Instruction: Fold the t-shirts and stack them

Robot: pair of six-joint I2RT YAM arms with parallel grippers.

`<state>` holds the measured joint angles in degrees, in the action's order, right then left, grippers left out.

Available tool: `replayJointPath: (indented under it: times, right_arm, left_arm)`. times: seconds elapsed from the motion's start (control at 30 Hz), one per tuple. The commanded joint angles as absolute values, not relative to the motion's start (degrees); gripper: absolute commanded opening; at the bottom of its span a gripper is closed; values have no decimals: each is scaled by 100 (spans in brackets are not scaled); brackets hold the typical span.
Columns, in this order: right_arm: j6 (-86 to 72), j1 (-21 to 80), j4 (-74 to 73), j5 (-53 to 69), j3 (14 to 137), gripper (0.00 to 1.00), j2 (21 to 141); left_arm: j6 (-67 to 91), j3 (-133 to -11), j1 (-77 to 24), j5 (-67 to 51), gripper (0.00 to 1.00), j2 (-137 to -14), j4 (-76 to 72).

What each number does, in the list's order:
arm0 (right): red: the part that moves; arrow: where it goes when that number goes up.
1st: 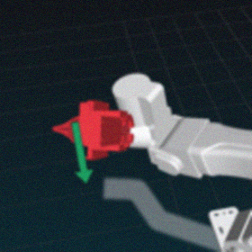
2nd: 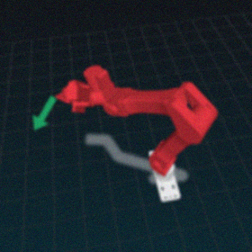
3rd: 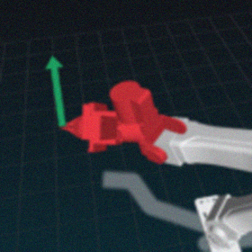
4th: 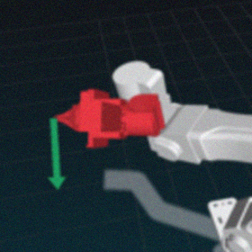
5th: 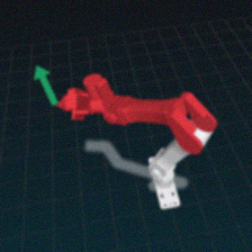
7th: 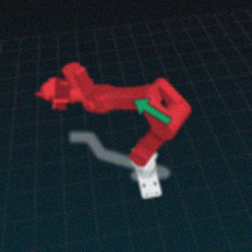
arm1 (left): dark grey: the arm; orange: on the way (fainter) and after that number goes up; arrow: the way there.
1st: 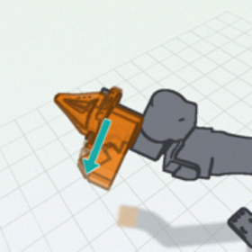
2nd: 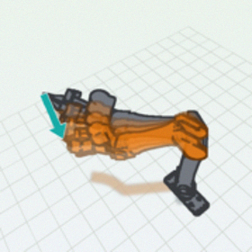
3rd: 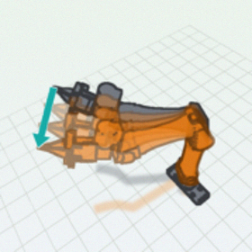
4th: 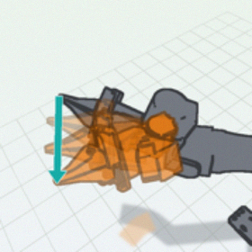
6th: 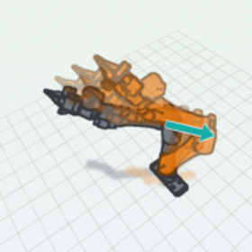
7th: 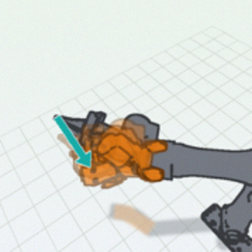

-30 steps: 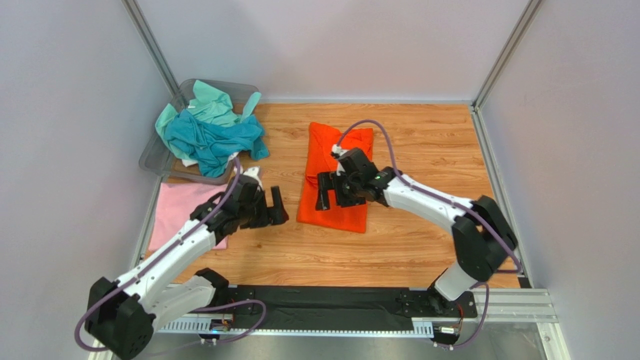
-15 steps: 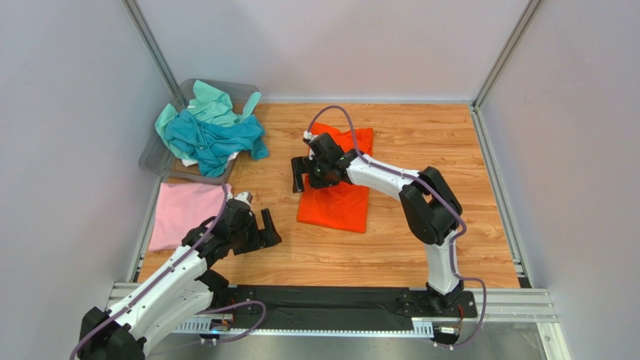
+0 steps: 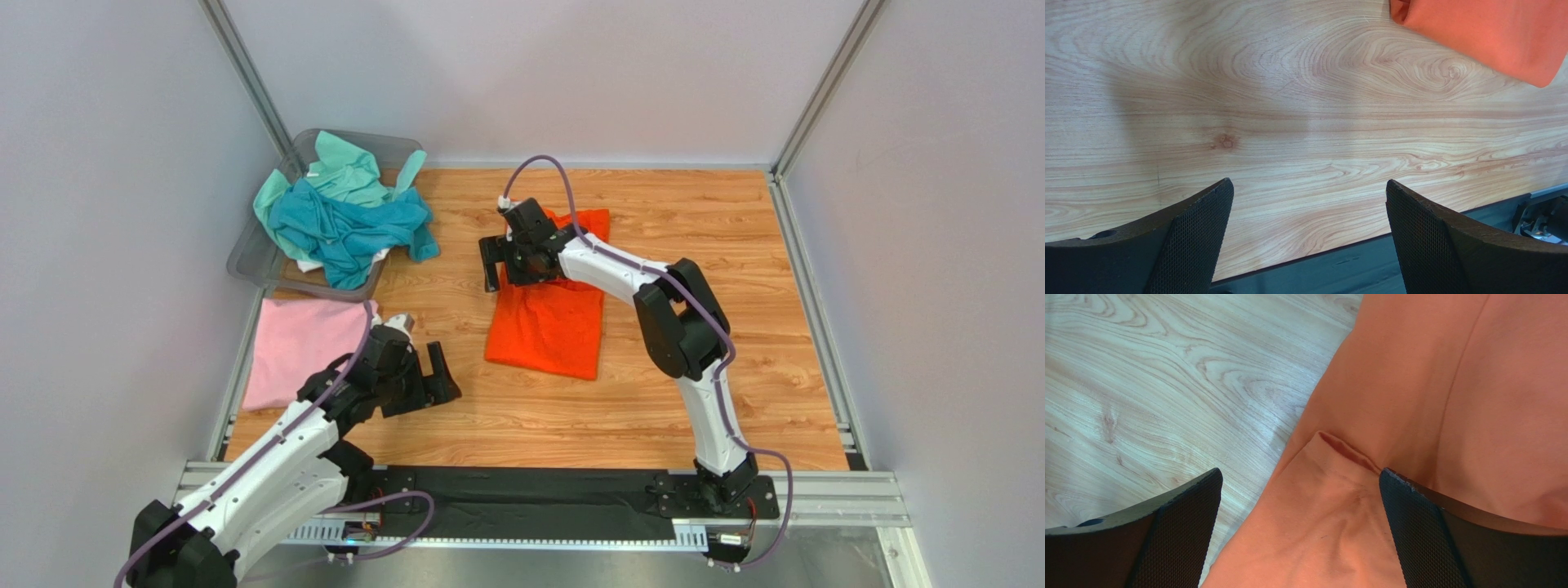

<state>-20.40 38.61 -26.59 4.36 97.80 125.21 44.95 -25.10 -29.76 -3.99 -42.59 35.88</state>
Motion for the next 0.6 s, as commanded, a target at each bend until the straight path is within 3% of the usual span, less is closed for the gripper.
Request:
replayJointPath:
  times: [0.0, 0.27, 0.43, 0.57]
  right_arm:
    - [-1740, 3841, -2786, 263, 10116, 100, 12411]
    - [-1739, 3850, -2830, 299, 9502, 100, 10962]
    - [-2065, 3850, -2602, -324, 7810, 100, 9400]
    - [-2487, 3850, -2541, -747, 6524, 100, 8352]
  left_arm:
    - [4509, -2698, -2953, -439, 100, -4298, 3612]
    - [4438, -2997, -2953, -501, 100, -4622, 3148]
    - [4395, -3286, -2962, -623, 99, -5281, 2576]
    - [4307, -3506, -2953, -852, 92, -6201, 1839]
